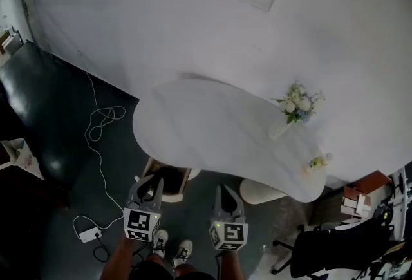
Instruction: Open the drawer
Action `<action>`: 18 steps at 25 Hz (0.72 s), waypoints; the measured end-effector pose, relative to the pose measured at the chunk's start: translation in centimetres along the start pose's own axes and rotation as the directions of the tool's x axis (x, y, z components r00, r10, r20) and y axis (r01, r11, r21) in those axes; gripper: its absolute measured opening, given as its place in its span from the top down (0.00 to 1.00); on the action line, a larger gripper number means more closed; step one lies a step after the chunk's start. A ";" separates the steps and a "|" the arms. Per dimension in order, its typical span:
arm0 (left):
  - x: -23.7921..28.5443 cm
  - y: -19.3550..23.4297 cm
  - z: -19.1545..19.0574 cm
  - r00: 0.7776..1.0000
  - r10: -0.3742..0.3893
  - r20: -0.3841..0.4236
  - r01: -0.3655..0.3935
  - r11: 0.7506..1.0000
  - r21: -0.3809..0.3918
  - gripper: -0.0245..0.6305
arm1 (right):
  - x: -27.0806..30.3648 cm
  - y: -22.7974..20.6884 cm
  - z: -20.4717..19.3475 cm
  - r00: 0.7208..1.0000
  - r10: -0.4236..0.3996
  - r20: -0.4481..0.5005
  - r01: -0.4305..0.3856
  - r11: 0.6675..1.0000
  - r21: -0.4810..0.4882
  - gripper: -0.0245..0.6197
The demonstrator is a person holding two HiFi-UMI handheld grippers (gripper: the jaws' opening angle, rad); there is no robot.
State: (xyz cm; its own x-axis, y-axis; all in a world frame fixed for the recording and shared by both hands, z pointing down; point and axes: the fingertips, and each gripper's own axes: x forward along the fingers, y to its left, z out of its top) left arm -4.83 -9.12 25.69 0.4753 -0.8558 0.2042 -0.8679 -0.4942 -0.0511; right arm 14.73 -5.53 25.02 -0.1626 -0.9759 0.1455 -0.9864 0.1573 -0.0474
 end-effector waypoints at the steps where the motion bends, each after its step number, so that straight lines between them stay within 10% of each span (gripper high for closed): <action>1: -0.4 -0.3 0.7 1.000 0.000 0.002 0.000 1.000 -0.006 0.88 | -0.6 -0.1 0.8 1.000 -0.001 0.006 0.001 1.000 -0.001 0.96; 18: -5.3 -4.0 7.6 0.999 -0.004 0.046 0.002 0.998 0.056 0.95 | -7.8 -0.5 6.4 0.999 0.012 0.031 -0.010 0.998 -0.062 0.96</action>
State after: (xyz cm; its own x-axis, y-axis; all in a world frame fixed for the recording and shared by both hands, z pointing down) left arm -2.76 -3.71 17.35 0.4852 -0.8597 0.1595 -0.8575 -0.5035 -0.1056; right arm 16.59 1.00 17.62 -0.1736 -0.9781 0.1144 -0.9843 0.1762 0.0127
